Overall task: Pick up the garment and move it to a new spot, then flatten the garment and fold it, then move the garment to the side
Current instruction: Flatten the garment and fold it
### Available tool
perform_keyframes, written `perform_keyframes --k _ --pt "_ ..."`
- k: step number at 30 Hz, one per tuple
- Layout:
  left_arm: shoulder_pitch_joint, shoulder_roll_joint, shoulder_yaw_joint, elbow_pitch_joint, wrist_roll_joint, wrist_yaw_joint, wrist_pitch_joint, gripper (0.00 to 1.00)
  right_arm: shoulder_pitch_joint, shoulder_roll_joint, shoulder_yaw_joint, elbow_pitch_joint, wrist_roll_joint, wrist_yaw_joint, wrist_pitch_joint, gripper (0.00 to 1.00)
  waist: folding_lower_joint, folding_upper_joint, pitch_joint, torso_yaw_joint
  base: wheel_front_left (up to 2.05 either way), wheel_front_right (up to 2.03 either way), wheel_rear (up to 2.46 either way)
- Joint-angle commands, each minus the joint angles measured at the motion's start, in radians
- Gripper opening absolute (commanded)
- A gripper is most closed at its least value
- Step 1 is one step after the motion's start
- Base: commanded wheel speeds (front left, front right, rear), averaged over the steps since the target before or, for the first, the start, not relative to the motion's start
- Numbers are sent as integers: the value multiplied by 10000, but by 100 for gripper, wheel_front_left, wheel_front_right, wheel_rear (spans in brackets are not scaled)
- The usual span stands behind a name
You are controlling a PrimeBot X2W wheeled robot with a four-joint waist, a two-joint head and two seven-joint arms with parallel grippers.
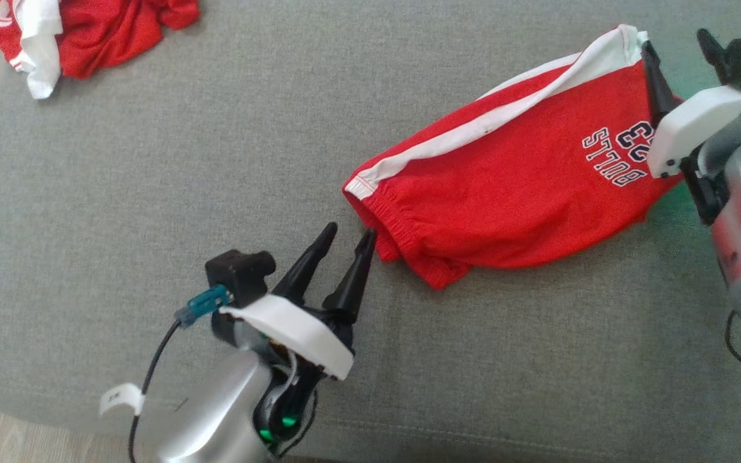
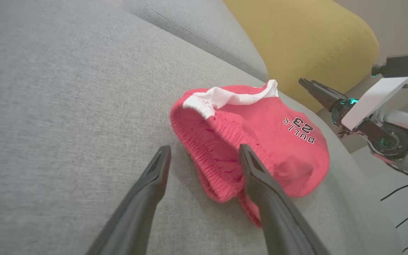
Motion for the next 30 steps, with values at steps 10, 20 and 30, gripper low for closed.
perform_keyframes --k 10,20,30 --pt "569 577 1135 -2180 1656 681 -122 100 -51 -552 554 580 721 73 607 100 1 0 -514 293 0 0 0" --pt "1089 231 1830 -2828 2606 843 -122 100 344 -798 1198 741 2189 73 2605 100 1 0 -457 736 0 0 0" --pt "1420 99 2443 -2840 2814 621 -122 100 763 -1260 1856 231 3435 73 4141 100 1 0 -449 833 0 0 0"
